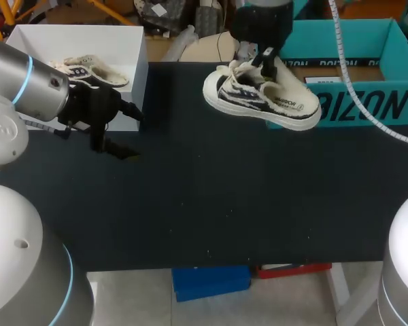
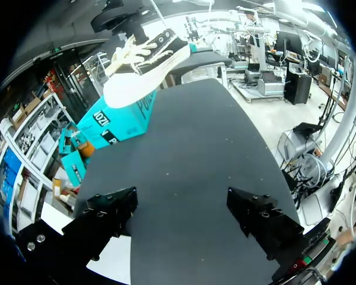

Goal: Take the shoe out of the shoebox, open the shoe tongue, remove and reinsert the insole, then place the shoe into the shoebox

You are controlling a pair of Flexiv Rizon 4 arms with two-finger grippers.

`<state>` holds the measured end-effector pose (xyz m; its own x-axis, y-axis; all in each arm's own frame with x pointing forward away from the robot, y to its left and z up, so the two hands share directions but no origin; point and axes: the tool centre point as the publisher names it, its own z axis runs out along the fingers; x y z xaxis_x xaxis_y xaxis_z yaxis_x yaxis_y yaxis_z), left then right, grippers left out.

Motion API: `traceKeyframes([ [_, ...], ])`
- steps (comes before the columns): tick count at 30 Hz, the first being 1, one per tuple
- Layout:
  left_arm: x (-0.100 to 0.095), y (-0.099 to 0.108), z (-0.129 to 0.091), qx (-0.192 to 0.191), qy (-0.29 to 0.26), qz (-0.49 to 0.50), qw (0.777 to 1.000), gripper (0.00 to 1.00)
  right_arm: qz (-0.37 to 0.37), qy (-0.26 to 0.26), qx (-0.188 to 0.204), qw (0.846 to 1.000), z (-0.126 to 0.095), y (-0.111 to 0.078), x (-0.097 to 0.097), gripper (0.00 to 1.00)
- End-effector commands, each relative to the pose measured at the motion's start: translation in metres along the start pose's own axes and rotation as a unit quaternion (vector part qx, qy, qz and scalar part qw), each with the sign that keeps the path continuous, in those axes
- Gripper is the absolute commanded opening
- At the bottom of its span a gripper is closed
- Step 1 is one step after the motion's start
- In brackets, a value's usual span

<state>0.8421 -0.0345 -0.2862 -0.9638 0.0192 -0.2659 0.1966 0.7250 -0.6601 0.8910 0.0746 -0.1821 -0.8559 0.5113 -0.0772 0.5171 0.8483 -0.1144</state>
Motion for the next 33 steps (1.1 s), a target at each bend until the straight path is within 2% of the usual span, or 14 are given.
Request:
traceKeyframes([
  [1, 0.001, 0.0, 0.001, 0.0, -0.002, 0.001, 1.0, 1.0, -0.005, 0.002, 0.004, 1.0, -0.003, 0.004, -0.002, 0.0],
  [7, 0.001, 0.0, 0.001, 0.0, -0.002, 0.001, 1.0, 1.0, -0.005, 0.002, 0.004, 1.0, -0.003, 0.004, -0.002, 0.0],
  [8, 0.001, 0.0, 0.001, 0.0, -0.002, 0.001, 1.0, 1.0, -0.001, -0.006, -0.005, 1.0, -0.002, -0.001, -0.008, 0.0],
  [15, 0.001, 0.0, 0.001, 0.0, -0.002, 0.001, 1.0, 1.0, -0.057, -0.023, -0.005, 0.998, -0.001, -0.029, -0.058, 0.0],
  [18, 0.001, 0.0, 0.001, 0.0, -0.002, 0.001, 1.0, 1.0, -0.096, -0.032, -0.017, 0.995, -0.001, -0.038, -0.078, 0.0],
  [19, 0.001, 0.0, 0.001, 0.0, -0.002, 0.001, 1.0, 1.0, -0.118, -0.04, -0.036, 0.992, -0.002, -0.039, -0.084, 0.0],
  [21, 0.001, 0.0, 0.001, 0.0, -0.002, 0.001, 1.0, 1.0, -0.136, -0.041, -0.035, 0.989, -0.001, -0.047, -0.1, 0.0],
  [22, 0.001, 0.0, 0.001, 0.0, -0.002, 0.001, 1.0, 1.0, -0.15, -0.042, -0.061, 0.986, -0.001, -0.05, -0.109, 0.0],
  [26, 0.001, 0.0, 0.001, 0.0, -0.002, 0.001, 1.0, 1.0, -0.155, -0.036, -0.037, 0.987, 0.004, -0.064, -0.142, 0.0],
  [28, 0.001, 0.0, 0.001, 0.0, -0.002, 0.001, 1.0, 1.0, -0.159, -0.031, -0.045, 0.986, 0.004, -0.069, -0.157, 0.0],
  [33, 0.001, 0.0, 0.001, 0.0, -0.002, 0.001, 1.0, 1.0, -0.158, -0.013, -0.029, 0.987, 0.011, -0.08, -0.196, 0.0],
])
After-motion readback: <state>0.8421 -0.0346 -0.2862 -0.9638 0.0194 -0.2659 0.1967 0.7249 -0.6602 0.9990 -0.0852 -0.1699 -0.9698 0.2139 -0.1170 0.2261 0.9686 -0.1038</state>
